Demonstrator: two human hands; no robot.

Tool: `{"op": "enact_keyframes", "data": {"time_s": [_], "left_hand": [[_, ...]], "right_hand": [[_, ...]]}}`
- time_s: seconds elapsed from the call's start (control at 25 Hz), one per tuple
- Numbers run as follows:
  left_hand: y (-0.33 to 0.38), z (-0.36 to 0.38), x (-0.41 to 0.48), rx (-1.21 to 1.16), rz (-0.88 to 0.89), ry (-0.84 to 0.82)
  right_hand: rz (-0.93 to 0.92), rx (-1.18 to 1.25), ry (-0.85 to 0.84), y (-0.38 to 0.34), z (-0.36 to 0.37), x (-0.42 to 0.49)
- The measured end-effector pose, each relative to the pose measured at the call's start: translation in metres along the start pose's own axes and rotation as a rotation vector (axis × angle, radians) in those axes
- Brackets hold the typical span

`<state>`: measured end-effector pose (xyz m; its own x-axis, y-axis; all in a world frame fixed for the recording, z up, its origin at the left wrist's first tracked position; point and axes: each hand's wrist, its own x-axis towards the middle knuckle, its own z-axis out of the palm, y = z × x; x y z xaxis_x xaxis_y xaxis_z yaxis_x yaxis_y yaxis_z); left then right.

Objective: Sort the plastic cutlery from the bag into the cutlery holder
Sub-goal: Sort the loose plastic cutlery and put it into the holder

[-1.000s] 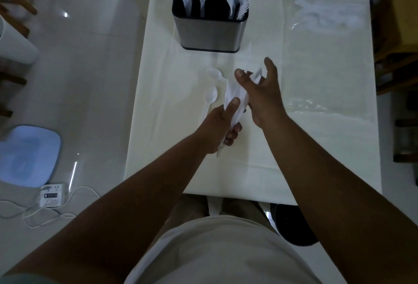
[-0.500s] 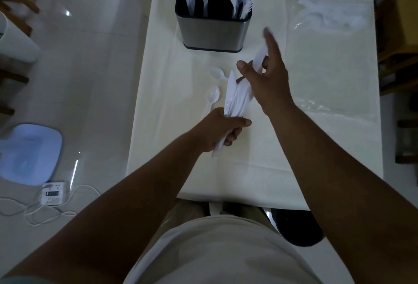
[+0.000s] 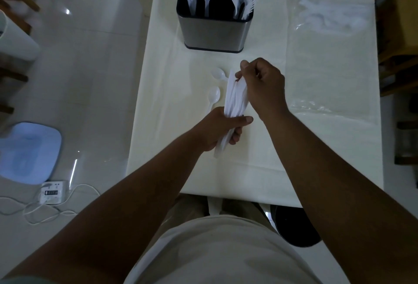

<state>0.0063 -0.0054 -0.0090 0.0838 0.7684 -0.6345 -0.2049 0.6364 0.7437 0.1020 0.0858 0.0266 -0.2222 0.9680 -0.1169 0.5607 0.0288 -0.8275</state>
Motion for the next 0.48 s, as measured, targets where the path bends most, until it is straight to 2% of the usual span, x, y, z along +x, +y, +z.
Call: {"op": "enact_keyframes", "data": {"time_s": [0.2,0.36,0.48], "left_hand": [[0.005,-0.004,0.004,0.056,-0.036,0.061],[0.010,-0.001,0.006,0.136,-0.092,0.058],[0.012,0.005,0.005,0.089,-0.103,0.091]], "right_hand": [[0.041,0.088,-0.241,-0.006,0.006,-0.007],[0.122,0.011,-0.170,-0.005,0.019,-0.006],[0.184,0.092,-0.092,-0.005,0.022,-0.005]]}}
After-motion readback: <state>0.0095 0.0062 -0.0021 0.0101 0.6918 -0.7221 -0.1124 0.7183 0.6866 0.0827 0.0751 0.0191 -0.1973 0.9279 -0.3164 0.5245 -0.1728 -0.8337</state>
